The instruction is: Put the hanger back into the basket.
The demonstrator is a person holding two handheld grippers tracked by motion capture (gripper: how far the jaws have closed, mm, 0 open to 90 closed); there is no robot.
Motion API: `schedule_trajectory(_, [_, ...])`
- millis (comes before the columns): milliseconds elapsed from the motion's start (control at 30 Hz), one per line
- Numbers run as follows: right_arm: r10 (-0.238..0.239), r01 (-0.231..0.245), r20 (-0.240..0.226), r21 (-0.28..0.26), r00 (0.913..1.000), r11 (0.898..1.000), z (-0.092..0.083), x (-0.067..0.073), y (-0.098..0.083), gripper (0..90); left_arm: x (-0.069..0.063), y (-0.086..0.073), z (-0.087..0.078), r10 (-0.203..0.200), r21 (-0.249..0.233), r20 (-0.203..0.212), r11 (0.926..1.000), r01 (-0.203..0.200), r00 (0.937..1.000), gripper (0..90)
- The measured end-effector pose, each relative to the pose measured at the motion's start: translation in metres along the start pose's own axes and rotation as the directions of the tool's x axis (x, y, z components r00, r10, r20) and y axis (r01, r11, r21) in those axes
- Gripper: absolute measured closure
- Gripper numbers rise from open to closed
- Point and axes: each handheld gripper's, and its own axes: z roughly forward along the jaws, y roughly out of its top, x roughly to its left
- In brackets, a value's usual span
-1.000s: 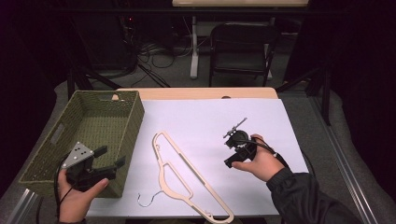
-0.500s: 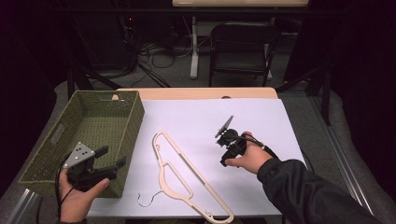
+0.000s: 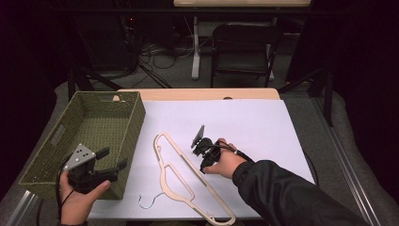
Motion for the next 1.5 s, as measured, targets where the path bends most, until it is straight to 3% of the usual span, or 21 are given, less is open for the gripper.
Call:
schedule_trajectory(233, [-0.004,0.004,-0.023,0.011,0.9997,1.0,0.006,0.008,0.01,48.3,0.0,-0.001,0.001,0.001,0.005,0.003,1.0,-0.001,1.0,22.5])
schedule_trajectory(333, [0.02,-0.021,-0.044,-0.009,0.9988,1.0,0.012,0.011,0.013,53.0,0.0,0.0,0.001,0.0,0.005,0.005,1.0,0.0,1.0,22.7])
schedule_trajectory(367, [0.041,-0.039,-0.069,0.022,0.9968,0.999,0.013,0.011,0.017,55.4,0.0,0.0,0.001,0.001,0.005,0.006,1.0,-0.001,1.0,22.7])
schedule_trajectory(467, [0.058,-0.055,-0.095,0.029,0.9938,0.998,0.016,0.012,0.019,56.1,-0.001,0.0,0.002,0.001,0.006,0.008,1.0,-0.001,1.0,22.8])
schedule_trajectory(500, [0.057,-0.053,-0.088,0.045,0.9945,0.998,0.016,0.013,0.02,56.8,-0.001,-0.001,0.002,0.001,0.007,0.009,1.0,-0.001,1.0,22.8])
schedule_trajectory(533, [0.057,-0.056,-0.08,0.021,0.9951,0.998,0.02,0.014,0.02,57.0,-0.001,-0.001,0.002,0.0,0.006,0.008,1.0,0.0,1.0,22.8])
schedule_trajectory(600, [0.056,-0.05,-0.095,0.06,0.9939,0.997,0.021,0.016,0.022,57.1,-0.001,-0.001,0.002,-0.002,0.007,0.009,1.0,0.001,1.0,22.8])
schedule_trajectory(667, [0.051,-0.047,-0.076,0.056,0.9958,0.997,0.024,0.017,0.022,57.9,-0.001,-0.001,0.003,-0.001,0.01,0.011,1.0,0.001,0.9999,22.8])
schedule_trajectory(700, [0.071,-0.066,-0.098,0.061,0.9927,0.996,0.027,0.019,0.023,59.6,-0.001,-0.001,0.003,-0.001,0.01,0.011,1.0,0.001,0.9999,22.9])
schedule_trajectory(800, [0.077,-0.068,-0.103,0.085,0.9917,0.994,0.027,0.021,0.024,63.6,-0.001,-0.001,0.003,-0.002,0.007,0.011,1.0,0.001,0.9999,23.0])
schedule_trajectory(900, [0.079,-0.071,-0.109,0.075,0.9909,0.995,0.03,0.023,0.023,65.6,-0.001,-0.001,0.002,-0.004,0.004,0.01,1.0,0.004,0.9999,23.0])
schedule_trajectory(1033, [0.069,-0.061,-0.082,0.097,0.9943,0.993,0.033,0.027,0.022,67.7,-0.001,-0.001,0.001,-0.005,0.0,0.013,1.0,0.005,0.9999,23.0])
schedule_trajectory(1100, [0.075,-0.068,-0.082,0.093,0.9937,0.993,0.033,0.028,0.022,69.0,-0.001,0.0,0.001,-0.006,0.0,0.013,1.0,0.006,0.9999,23.0])
schedule_trajectory(1167, [0.111,-0.104,-0.079,0.081,0.9907,0.991,0.034,0.028,0.023,71.1,-0.001,0.0,0.001,-0.007,0.0,0.015,1.0,0.007,0.9999,23.0])
schedule_trajectory(1333, [0.114,-0.108,-0.059,0.095,0.9917,0.99,0.034,0.029,0.024,73.7,-0.001,-0.001,0.001,-0.008,-0.001,0.013,1.0,0.008,0.9999,23.0])
schedule_trajectory(1467, [0.143,-0.137,-0.065,0.096,0.9876,0.986,0.034,0.03,0.025,77.0,-0.001,-0.001,0.001,-0.013,-0.001,0.014,0.9999,0.013,0.9998,23.2])
schedule_trajectory(1500, [0.142,-0.134,-0.049,0.125,0.9887,0.983,0.033,0.029,0.026,77.4,-0.001,-0.001,0.001,-0.013,-0.001,0.014,0.9999,0.013,0.9998,23.4])
